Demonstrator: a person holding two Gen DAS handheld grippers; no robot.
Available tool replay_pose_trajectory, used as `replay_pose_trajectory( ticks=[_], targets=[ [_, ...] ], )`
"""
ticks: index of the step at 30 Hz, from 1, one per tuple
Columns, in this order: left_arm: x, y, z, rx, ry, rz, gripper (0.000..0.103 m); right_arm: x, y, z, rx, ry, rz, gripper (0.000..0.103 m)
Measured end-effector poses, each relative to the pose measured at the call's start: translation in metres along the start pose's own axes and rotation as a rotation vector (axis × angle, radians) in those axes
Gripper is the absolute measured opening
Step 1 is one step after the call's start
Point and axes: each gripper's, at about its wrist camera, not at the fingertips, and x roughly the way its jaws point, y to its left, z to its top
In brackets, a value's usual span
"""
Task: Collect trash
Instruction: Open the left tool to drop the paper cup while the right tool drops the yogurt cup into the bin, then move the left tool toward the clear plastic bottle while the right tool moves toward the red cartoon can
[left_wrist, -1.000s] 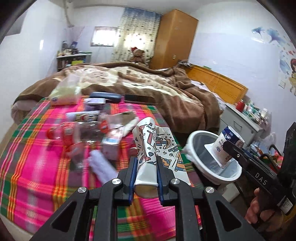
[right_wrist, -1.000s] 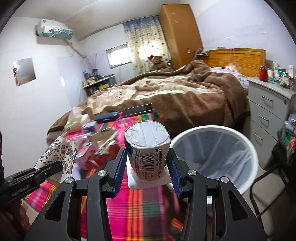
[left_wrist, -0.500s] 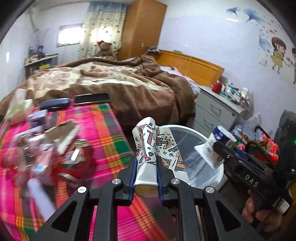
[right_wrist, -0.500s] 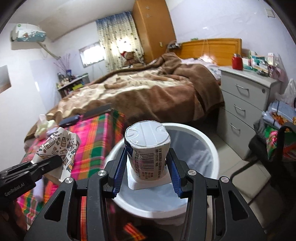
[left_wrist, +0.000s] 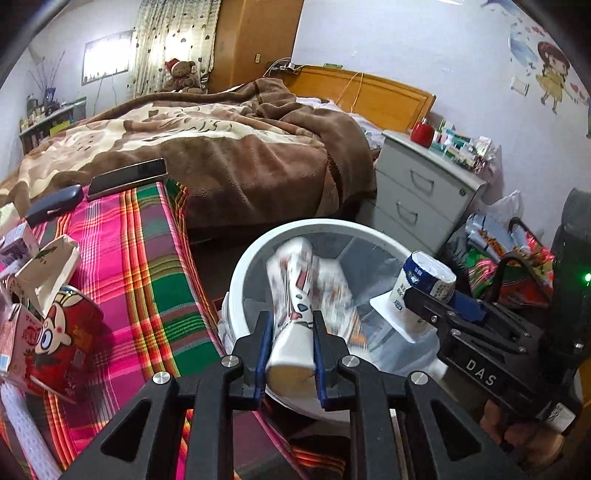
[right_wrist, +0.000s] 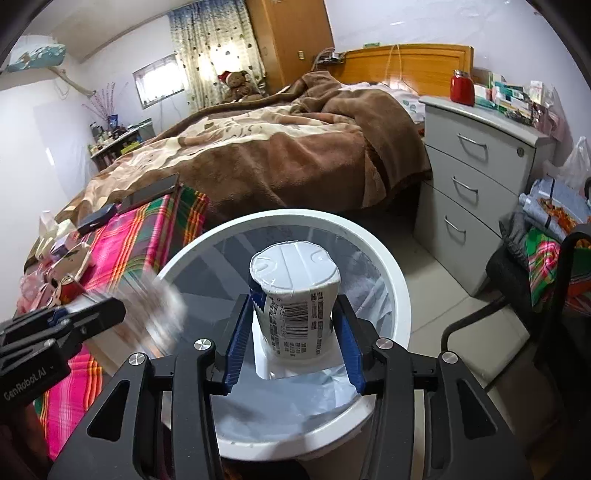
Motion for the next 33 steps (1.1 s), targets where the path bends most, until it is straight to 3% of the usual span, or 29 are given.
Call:
replay_pose_trajectory(
  ticks=[1, 3, 4, 22, 33],
  targets=[
    [0.002, 0.0, 0.0, -0.005, 0.004, 0.003, 0.025, 0.001, -0.002, 0.0, 0.003, 0.002, 0.007, 0.047],
    [0.004, 0.002, -0.001, -0.022, 0.011, -0.016, 0.051, 0.0, -0.002, 0.0, 0.004, 0.009, 0.009, 0.05],
    [0.004, 0.004, -0.001, -0.032, 0.007, -0.02, 0.054, -0.001, -0.001, -0.001, 0.003, 0.003, 0.006, 0.057],
    [-0.052, 0.033, -0.017, -0.08, -0.077, 0.065, 0.056, -0.026, 0.024, 0.002, 0.002, -0.078, 0.036, 0.06],
    [-0.094, 0.063, -0.031, -0.106, -0.132, 0.176, 0.056, -0.034, 0.061, 0.0, -0.045, -0.113, 0.078, 0.06]
  ],
)
